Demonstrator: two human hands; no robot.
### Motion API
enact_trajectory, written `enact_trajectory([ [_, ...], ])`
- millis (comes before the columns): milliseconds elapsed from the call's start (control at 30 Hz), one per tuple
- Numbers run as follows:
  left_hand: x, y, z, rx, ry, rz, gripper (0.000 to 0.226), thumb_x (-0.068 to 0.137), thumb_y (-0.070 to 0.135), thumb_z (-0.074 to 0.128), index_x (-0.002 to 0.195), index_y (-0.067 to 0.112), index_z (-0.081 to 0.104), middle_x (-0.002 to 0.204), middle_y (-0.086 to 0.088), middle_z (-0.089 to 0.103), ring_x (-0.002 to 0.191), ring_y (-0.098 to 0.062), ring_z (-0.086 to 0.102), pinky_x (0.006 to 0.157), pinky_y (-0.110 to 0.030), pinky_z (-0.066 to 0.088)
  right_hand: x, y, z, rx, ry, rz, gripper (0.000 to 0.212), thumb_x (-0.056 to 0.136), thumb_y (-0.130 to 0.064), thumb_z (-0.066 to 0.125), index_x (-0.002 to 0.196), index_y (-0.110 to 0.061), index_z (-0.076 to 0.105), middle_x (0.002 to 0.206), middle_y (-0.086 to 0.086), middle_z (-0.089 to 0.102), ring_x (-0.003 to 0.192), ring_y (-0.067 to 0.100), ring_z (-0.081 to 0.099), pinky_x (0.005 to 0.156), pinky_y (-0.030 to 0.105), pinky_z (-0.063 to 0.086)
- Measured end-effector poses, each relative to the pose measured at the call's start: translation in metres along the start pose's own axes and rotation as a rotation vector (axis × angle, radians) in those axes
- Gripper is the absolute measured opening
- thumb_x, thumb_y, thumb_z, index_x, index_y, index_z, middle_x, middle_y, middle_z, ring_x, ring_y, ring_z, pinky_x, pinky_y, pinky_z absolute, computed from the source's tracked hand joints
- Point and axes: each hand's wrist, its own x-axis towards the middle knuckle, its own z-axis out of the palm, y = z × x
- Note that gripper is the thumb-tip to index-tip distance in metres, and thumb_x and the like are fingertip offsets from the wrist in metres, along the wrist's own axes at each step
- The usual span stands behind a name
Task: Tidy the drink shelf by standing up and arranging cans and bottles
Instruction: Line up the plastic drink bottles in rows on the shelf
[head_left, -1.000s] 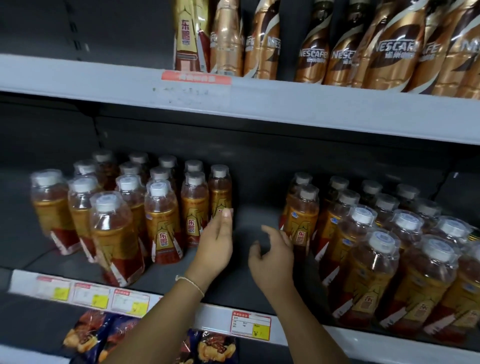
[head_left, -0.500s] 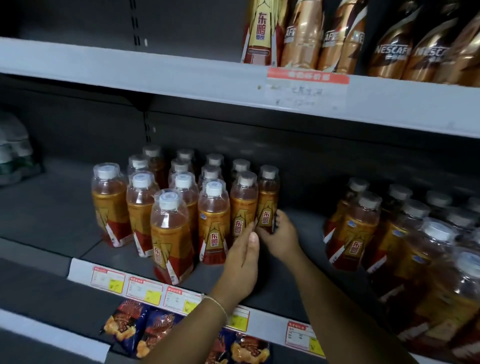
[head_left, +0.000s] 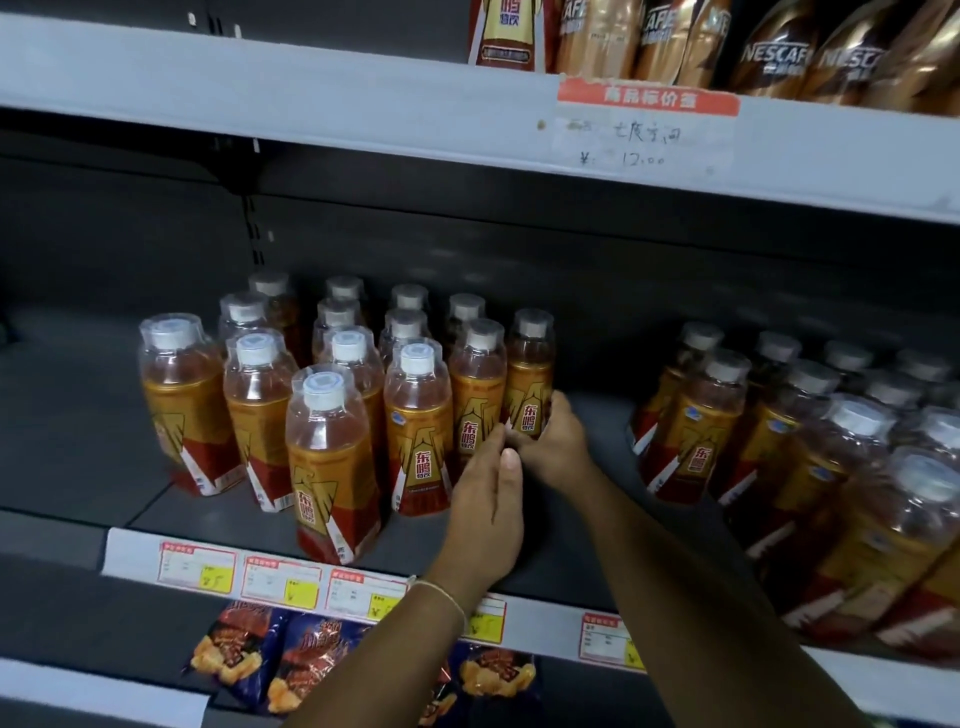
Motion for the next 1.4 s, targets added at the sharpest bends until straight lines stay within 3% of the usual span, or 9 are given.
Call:
enact_trajectory([
  [267, -0.001, 0.0, -0.001, -0.042, 0.023, 0.031, 0.057, 0.1, 0.046, 0.029, 0.142, 0.011, 0.048, 0.141, -0.002, 0.054, 0.133, -0.009, 0.046, 0.113, -0.03, 0.035, -0.049, 0.01, -0.037, -0.078, -0.019, 0.018, 0.056, 0.079, -0.016, 0.082, 0.119, -0.03, 0.045, 0.104, -0.015, 0.063, 0.094, 0.003, 0.061, 0.074, 0.019, 0.046],
  [333, -0.002, 0.005, 0.002, -0.03, -0.03, 0.011, 0.055, 0.101, 0.051, 0.028, 0.136, 0.017, 0.053, 0.135, 0.002, 0.058, 0.129, -0.008, 0.049, 0.11, -0.024, 0.036, -0.063, 0.014, -0.05, -0.088, -0.014, 0.016, 0.056, 0.08, -0.017, 0.082, 0.117, -0.032, 0.044, 0.102, -0.019, 0.06, 0.093, 0.0, 0.059, 0.078, 0.02, 0.045],
  [400, -0.004, 0.011, 0.008, -0.069, -0.09, -0.085, 0.045, 0.096, 0.056, 0.029, 0.117, 0.034, 0.062, 0.116, 0.017, 0.064, 0.117, -0.003, 0.056, 0.096, -0.01, 0.038, -0.074, 0.017, -0.062, -0.085, -0.006, 0.025, 0.057, 0.081, -0.017, 0.082, 0.119, -0.033, 0.044, 0.104, -0.019, 0.06, 0.095, 0.001, 0.058, 0.086, 0.025, 0.046],
  [467, -0.004, 0.019, 0.018, -0.176, -0.125, -0.206, 0.043, 0.088, 0.064, 0.031, 0.096, 0.038, 0.065, 0.101, 0.023, 0.064, 0.108, -0.003, 0.059, 0.089, -0.013, 0.041, -0.084, 0.022, -0.073, -0.076, 0.0, 0.041, 0.058, 0.082, -0.015, 0.082, 0.122, -0.032, 0.044, 0.109, -0.015, 0.061, 0.1, 0.004, 0.058, 0.09, 0.026, 0.045],
  [600, -0.008, 0.028, 0.043, -0.235, -0.192, -0.318, 0.059, 0.08, 0.078, 0.029, 0.096, 0.036, 0.067, 0.11, 0.015, 0.067, 0.118, -0.01, 0.058, 0.11, -0.038, 0.039, -0.1, 0.03, -0.094, -0.079, 0.026, 0.042, 0.058, 0.084, -0.014, 0.079, 0.123, -0.035, 0.042, 0.111, -0.018, 0.057, 0.111, 0.008, 0.056, 0.088, 0.019, 0.04],
  [733, -0.016, 0.037, 0.067, -0.238, -0.222, -0.364, 0.072, 0.075, 0.085, 0.026, 0.098, 0.033, 0.071, 0.108, 0.011, 0.071, 0.112, -0.009, 0.062, 0.11, -0.043, 0.04, -0.114, 0.038, -0.114, -0.127, 0.068, 0.048, 0.072, 0.088, -0.017, 0.076, 0.147, -0.022, 0.035, 0.138, -0.004, 0.055, 0.131, 0.019, 0.051, 0.11, 0.038, 0.042],
  [833, -0.023, 0.044, 0.082, -0.241, -0.241, -0.375, 0.09, 0.066, 0.095, 0.027, 0.109, 0.03, 0.071, 0.116, 0.005, 0.07, 0.114, -0.011, 0.062, 0.11, -0.042, 0.04, -0.122, 0.044, -0.125, -0.141, 0.104, 0.04, 0.075, 0.09, -0.023, 0.074, 0.151, -0.02, 0.03, 0.142, 0.002, 0.054, 0.132, 0.022, 0.052, 0.113, 0.045, 0.043],
  [1000, -0.03, 0.054, 0.101, -0.238, -0.269, -0.343, 0.057, 0.083, 0.08, 0.021, 0.087, 0.055, 0.073, 0.099, 0.023, 0.073, 0.102, 0.003, 0.065, 0.106, -0.035, 0.043, -0.132, 0.051, -0.138, -0.163, 0.174, 0.001, 0.079, 0.091, -0.022, 0.072, 0.155, -0.015, 0.025, 0.145, 0.008, 0.048, 0.135, 0.025, 0.047, 0.113, 0.046, 0.04],
  [1400, -0.031, 0.062, 0.118, -0.214, -0.344, -0.374, 0.072, 0.061, 0.101, 0.016, 0.092, 0.062, 0.067, 0.107, 0.03, 0.068, 0.113, 0.005, 0.057, 0.107, -0.027, 0.035, -0.131, 0.052, -0.143, -0.256, 0.233, 0.049, 0.09, 0.099, -0.022, 0.061, 0.16, -0.009, -0.003, 0.162, 0.013, 0.018, 0.145, 0.028, 0.031, 0.113, 0.032, 0.034],
])
